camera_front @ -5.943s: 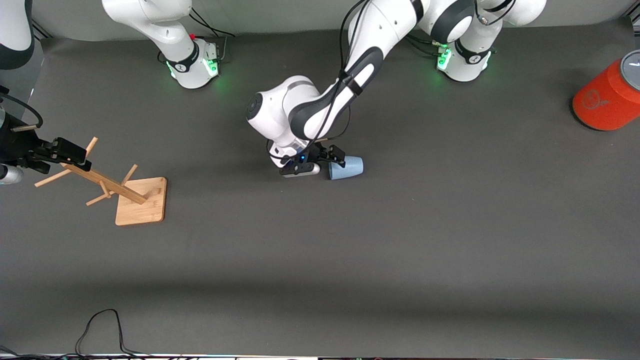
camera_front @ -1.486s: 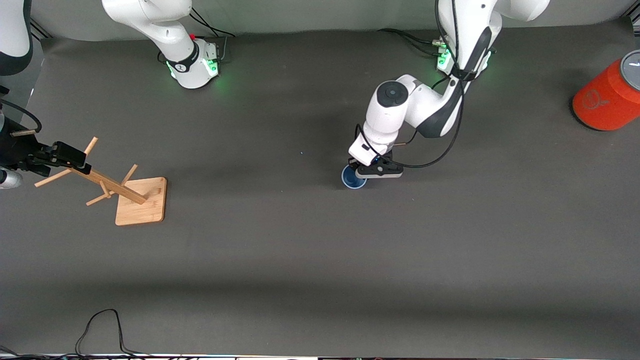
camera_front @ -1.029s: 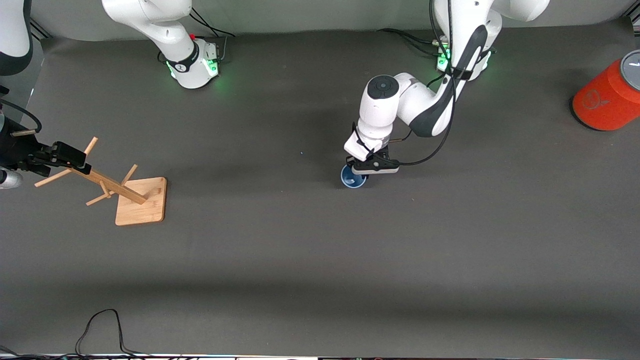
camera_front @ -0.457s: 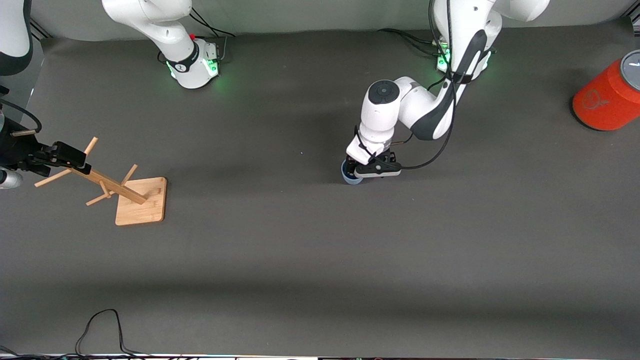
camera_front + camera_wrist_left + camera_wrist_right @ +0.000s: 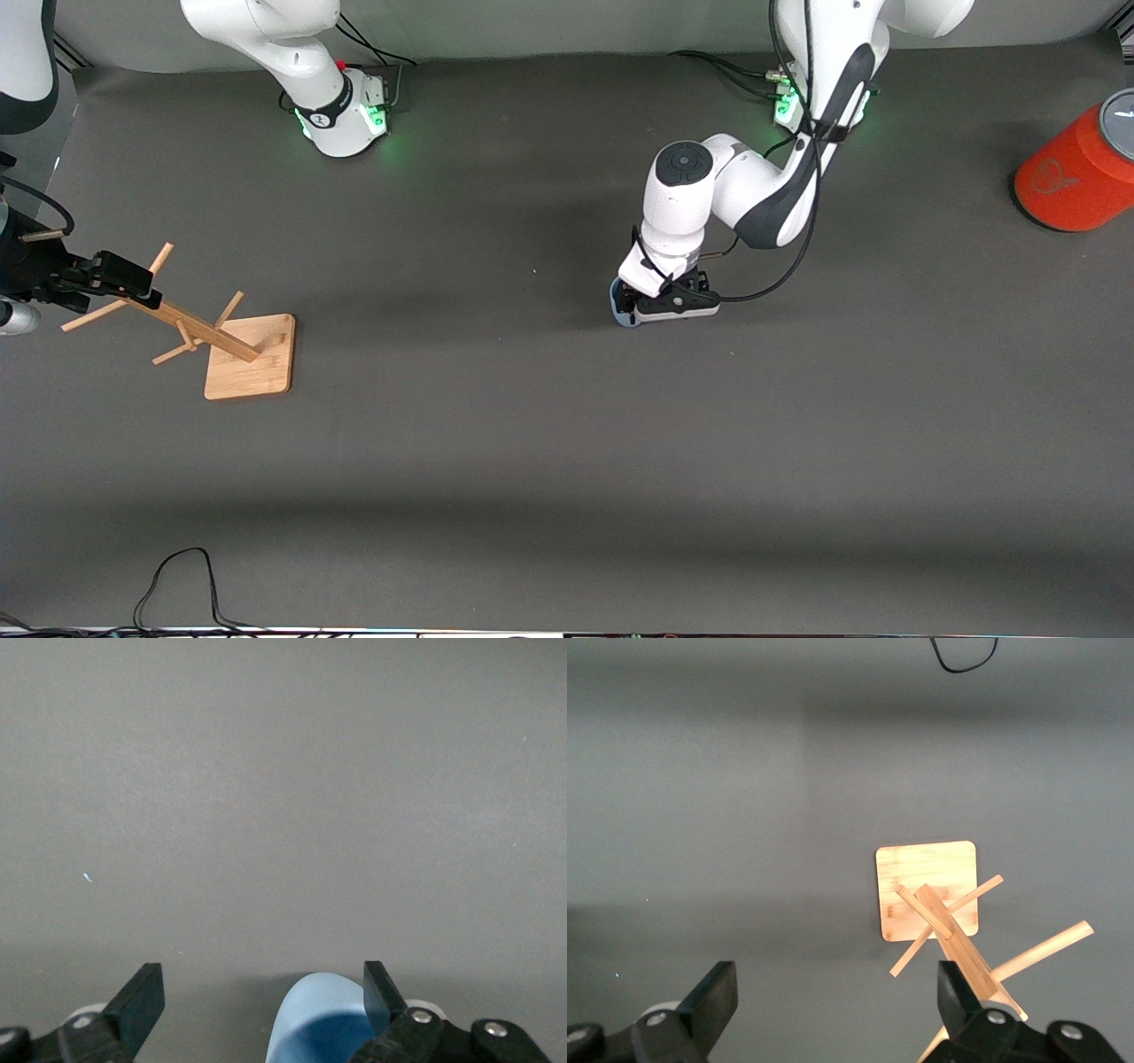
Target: Rotate and upright cup with both arms
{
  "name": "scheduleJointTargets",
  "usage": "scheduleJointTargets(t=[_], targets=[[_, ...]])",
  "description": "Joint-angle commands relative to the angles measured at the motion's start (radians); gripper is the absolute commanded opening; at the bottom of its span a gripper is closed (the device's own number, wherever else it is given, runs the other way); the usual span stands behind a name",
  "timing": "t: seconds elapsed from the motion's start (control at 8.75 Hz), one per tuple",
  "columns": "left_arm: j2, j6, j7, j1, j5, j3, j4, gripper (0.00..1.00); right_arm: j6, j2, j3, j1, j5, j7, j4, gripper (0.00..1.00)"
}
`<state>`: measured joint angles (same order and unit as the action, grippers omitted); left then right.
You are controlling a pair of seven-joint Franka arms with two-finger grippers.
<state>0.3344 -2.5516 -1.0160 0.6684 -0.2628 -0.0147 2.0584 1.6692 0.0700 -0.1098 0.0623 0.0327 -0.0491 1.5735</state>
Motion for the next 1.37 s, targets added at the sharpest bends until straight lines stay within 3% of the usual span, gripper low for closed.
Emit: scheduleJointTargets(t=[0.0, 0.34, 0.8, 1.26], targets=[[-0.050, 0.104, 0.026, 0.000, 0.004, -0.004, -0.038, 1.00, -0.002, 0.005, 0.001, -0.002, 0.000, -0.022, -0.009, 1.00], [-0.104, 0.311, 0.258, -0.064, 0.195, 0.001, -0.150, 1.00, -0.002, 0.005, 0.001, -0.002, 0.000, -0.023, -0.009, 1.00], [-0.129, 0.578, 0.370, -0.185, 0.226, -0.002, -0.331, 1.00, -0.002, 0.007, 0.001, -0.002, 0.001, -0.023, -0.009, 1.00], [-0.299, 0.831, 0.745, -0.447, 0.261, 0.008, -0.325, 1.00, 0.000, 0.005, 0.001, -0.002, 0.001, -0.023, -0.009, 1.00]])
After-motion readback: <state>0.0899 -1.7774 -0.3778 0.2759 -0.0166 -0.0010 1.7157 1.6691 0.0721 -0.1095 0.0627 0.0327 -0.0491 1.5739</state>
